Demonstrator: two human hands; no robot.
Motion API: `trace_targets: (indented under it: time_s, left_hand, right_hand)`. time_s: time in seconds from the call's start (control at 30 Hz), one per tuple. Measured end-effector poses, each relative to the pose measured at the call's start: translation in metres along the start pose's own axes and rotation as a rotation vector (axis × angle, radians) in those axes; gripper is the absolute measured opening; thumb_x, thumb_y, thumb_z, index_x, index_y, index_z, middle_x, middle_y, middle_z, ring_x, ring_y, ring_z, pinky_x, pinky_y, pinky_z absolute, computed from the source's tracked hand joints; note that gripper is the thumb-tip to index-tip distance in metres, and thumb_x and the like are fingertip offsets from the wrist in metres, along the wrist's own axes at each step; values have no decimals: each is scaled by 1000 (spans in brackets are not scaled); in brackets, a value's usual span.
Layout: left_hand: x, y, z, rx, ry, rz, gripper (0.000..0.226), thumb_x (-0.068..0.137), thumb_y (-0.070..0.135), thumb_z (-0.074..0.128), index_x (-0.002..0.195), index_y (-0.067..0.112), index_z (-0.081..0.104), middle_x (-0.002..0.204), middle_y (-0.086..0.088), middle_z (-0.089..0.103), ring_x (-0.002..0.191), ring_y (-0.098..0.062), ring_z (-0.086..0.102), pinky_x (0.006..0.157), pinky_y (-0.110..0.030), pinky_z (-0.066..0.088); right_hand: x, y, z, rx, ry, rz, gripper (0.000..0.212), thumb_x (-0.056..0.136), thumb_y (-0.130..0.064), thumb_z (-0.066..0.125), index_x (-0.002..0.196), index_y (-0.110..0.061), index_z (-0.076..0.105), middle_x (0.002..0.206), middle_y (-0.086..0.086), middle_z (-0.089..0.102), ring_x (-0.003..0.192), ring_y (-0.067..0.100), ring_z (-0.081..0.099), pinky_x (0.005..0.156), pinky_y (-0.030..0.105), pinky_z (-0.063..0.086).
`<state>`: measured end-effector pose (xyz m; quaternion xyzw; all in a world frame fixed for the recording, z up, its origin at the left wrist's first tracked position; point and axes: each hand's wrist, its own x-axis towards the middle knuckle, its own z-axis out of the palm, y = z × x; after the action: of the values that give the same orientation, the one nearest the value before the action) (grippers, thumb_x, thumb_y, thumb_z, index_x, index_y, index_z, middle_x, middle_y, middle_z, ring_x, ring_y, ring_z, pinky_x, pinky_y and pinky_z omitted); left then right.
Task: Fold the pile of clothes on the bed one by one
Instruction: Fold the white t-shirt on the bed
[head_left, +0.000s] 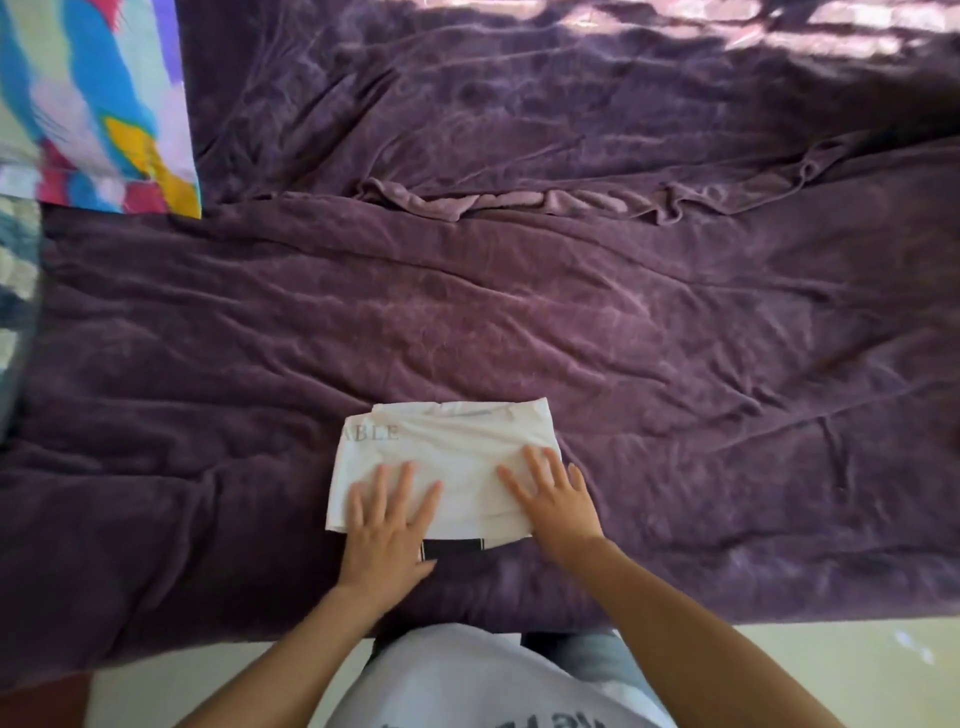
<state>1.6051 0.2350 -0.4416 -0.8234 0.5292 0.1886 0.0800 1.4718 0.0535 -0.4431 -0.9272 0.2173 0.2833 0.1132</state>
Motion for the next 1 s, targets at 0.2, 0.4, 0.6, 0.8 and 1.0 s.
trace_targets:
  time_s: [0.2,0.4,0.6,0.8,1.0]
  left_hand:
    - [5,4,-4,-20,45,11,129,12,40,92,129,22,38,132,-20,38,119,-38,38,93,-59,28]
    - [11,4,4,16,147,143,78,48,29,80,117,17,45,121,-17,52,104,-38,59,77,-56,51]
    - [25,-9,-11,-59,374,215,32,66,6,33,93,13,49,71,-5,65,61,-24,64,49,-31,53]
    - [44,-19,-54,-35,457,250,35,63,15,32,96,15,45,67,-3,63,55,-22,63,40,-27,49]
    - [86,-19,-179,-30,627,388,61,34,15,86,88,16,60,70,-1,66,58,-20,65,44,-24,49]
  right_hand:
    - [-6,9,8,59,64,-98,81,3,-23,87,82,-22,67,76,-1,65,66,20,66,43,22,49]
    - [-16,2,27,-72,99,-103,113,20,-46,89,120,-23,44,114,16,61,100,34,64,70,44,56]
    - [-4,-7,24,-21,78,-116,107,17,-23,89,117,-24,48,104,13,48,87,33,64,56,35,54]
    - [-9,19,-56,-32,300,-128,89,10,-27,86,87,-24,44,62,-5,57,50,14,57,38,16,37]
    - [-48,55,-160,180,549,-39,54,43,-26,73,87,-23,41,71,-2,60,60,19,63,42,18,41]
